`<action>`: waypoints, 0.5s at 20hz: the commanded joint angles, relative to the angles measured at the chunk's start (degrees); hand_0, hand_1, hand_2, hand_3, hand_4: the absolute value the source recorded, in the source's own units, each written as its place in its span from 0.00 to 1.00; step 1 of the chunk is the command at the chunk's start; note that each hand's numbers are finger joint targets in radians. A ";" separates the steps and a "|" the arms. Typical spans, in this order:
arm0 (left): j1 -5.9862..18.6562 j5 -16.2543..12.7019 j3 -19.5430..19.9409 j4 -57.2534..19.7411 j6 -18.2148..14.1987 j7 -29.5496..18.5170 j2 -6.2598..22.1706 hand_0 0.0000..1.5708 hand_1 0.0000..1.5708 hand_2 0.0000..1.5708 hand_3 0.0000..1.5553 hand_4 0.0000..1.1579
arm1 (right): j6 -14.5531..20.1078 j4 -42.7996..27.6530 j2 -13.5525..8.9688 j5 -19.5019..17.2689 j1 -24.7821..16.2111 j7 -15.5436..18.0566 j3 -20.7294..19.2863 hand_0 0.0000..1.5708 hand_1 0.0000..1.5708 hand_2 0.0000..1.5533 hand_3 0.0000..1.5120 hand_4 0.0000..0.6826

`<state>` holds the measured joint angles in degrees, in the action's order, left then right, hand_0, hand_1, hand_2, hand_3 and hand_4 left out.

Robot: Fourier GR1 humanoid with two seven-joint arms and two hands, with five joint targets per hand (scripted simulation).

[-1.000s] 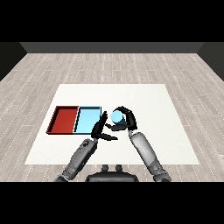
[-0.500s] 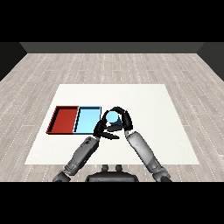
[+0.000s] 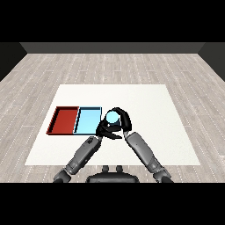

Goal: Pick the blue can and put it in the blue box

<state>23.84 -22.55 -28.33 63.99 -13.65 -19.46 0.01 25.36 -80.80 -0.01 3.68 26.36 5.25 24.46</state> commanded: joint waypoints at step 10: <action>5.54 -10.85 -4.81 -9.59 -10.63 -6.09 0.00 0.28 0.28 0.40 0.32 0.49 | 5.61 1.05 0.00 11.50 -0.83 7.51 7.36 0.94 0.94 0.94 0.92 0.89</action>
<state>27.17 -27.40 -33.51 59.84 -22.56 -20.60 0.18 29.21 -78.22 -0.15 12.50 27.04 11.32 29.21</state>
